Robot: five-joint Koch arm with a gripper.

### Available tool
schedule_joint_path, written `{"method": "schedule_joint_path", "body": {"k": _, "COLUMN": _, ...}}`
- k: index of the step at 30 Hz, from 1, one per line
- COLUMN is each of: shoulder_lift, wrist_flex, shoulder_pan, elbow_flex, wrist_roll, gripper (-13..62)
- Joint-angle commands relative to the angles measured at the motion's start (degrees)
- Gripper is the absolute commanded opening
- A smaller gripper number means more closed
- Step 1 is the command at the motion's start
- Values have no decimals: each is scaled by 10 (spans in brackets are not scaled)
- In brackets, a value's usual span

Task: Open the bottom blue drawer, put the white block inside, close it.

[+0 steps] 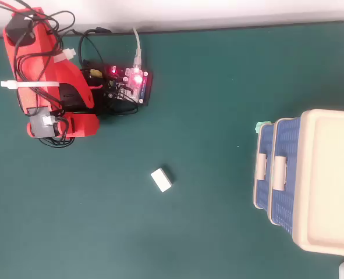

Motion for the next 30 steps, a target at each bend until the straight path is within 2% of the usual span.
{"method": "schedule_joint_path", "body": {"k": 1, "shoulder_lift": 31, "wrist_flex": 62, "shoulder_pan": -1, "elbow_flex": 9, "wrist_roll": 1, "gripper": 341}}
{"method": "schedule_joint_path", "body": {"k": 20, "shoulder_lift": 31, "wrist_flex": 69, "shoulder_pan": 1, "elbow_flex": -7, "wrist_roll": 4, "gripper": 340}}
{"method": "schedule_joint_path", "body": {"k": 25, "shoulder_lift": 31, "wrist_flex": 114, "shoulder_pan": -6, "elbow_flex": -185, "wrist_roll": 11, "gripper": 337}}
{"method": "schedule_joint_path", "body": {"k": 28, "shoulder_lift": 29, "wrist_flex": 113, "shoulder_pan": -15, "elbow_flex": -303, "wrist_roll": 67, "gripper": 337}}
{"method": "schedule_joint_path", "body": {"k": 30, "shoulder_lift": 18, "wrist_flex": 112, "shoulder_pan": -69, "elbow_flex": -381, "wrist_roll": 140, "gripper": 336}}
